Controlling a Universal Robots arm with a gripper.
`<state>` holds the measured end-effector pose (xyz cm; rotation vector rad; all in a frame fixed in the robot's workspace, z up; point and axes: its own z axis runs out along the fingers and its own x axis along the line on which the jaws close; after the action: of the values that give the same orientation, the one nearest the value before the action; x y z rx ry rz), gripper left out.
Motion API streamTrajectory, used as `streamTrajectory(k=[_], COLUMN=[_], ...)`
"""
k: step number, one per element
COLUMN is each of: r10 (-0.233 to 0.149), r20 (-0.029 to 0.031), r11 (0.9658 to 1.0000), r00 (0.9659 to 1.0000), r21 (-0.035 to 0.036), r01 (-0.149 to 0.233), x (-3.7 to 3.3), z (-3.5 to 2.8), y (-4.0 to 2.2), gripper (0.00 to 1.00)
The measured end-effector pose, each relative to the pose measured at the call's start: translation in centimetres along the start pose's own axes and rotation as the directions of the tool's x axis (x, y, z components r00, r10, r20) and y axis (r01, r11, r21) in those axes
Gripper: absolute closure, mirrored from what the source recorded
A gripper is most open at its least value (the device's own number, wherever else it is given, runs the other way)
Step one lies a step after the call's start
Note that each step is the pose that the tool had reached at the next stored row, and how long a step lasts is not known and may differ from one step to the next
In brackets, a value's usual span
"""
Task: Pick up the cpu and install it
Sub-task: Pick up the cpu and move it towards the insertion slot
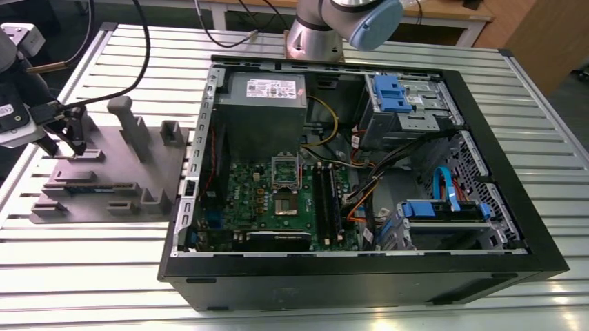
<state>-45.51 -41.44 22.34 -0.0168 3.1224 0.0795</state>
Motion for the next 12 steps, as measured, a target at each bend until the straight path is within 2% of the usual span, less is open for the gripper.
streamTrajectory(k=[6,12], r10=[0.0,0.0], r20=[0.0,-0.0001], r11=[1.0,1.0], r00=[1.0,1.0], r21=[0.0006,0.0008], r01=[0.0,0.0], x=[0.0,-0.01], z=[-0.07,-0.43], y=[0.0,0.03], gripper=[0.53,0.53])
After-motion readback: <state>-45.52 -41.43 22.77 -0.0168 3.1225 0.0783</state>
